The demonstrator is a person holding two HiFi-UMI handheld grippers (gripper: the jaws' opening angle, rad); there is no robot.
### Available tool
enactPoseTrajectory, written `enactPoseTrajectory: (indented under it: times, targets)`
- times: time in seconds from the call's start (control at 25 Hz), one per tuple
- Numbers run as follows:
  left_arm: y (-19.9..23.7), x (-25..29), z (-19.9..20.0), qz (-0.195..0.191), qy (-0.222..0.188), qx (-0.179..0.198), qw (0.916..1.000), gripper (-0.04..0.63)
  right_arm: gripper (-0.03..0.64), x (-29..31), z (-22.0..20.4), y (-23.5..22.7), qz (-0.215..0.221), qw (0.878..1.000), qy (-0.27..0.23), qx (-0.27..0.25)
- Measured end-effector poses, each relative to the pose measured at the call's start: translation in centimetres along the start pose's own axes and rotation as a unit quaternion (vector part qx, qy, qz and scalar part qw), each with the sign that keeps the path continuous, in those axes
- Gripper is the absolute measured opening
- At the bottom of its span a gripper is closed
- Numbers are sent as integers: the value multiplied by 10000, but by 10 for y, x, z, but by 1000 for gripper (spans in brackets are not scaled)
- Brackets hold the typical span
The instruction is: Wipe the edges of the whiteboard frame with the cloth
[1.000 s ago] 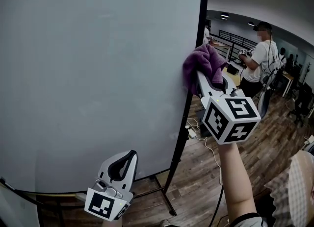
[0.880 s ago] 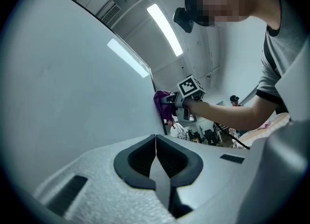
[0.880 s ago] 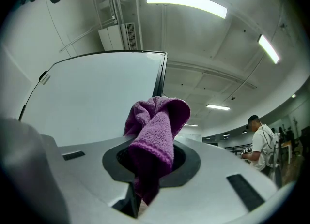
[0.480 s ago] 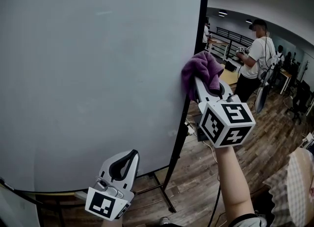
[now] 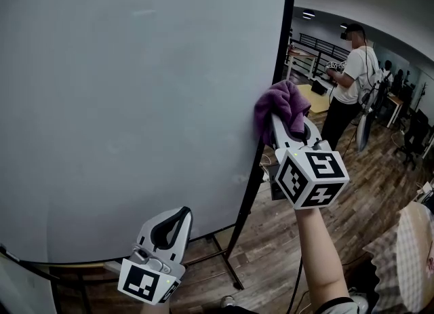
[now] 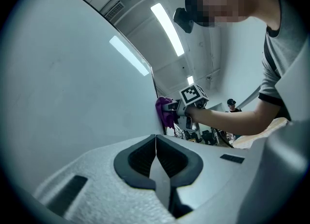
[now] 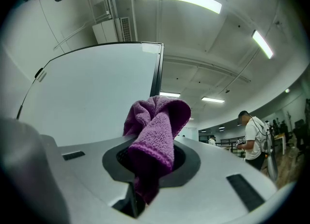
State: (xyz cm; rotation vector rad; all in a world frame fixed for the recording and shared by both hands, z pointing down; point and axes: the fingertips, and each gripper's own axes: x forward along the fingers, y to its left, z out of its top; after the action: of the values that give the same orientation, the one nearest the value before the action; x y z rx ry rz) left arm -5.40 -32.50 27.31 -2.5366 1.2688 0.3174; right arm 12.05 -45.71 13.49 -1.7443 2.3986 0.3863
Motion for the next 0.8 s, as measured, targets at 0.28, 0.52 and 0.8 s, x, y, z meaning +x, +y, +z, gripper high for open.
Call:
enactPoseTrajectory:
  times: [0.28, 0.52, 0.8]
  targets:
    - [-3, -5, -5, -40, 53, -61, 10000, 21, 60, -8, -26, 3, -64, 9997, 210, 65]
    - [-6, -10, -8, -59, 88, -102, 9999, 21, 60, -14, -46, 5, -174, 9991, 383, 23]
    - [-7, -17, -14, -65, 149, -148, 9998, 21, 60, -20, -71, 8, -268, 9977, 625, 23]
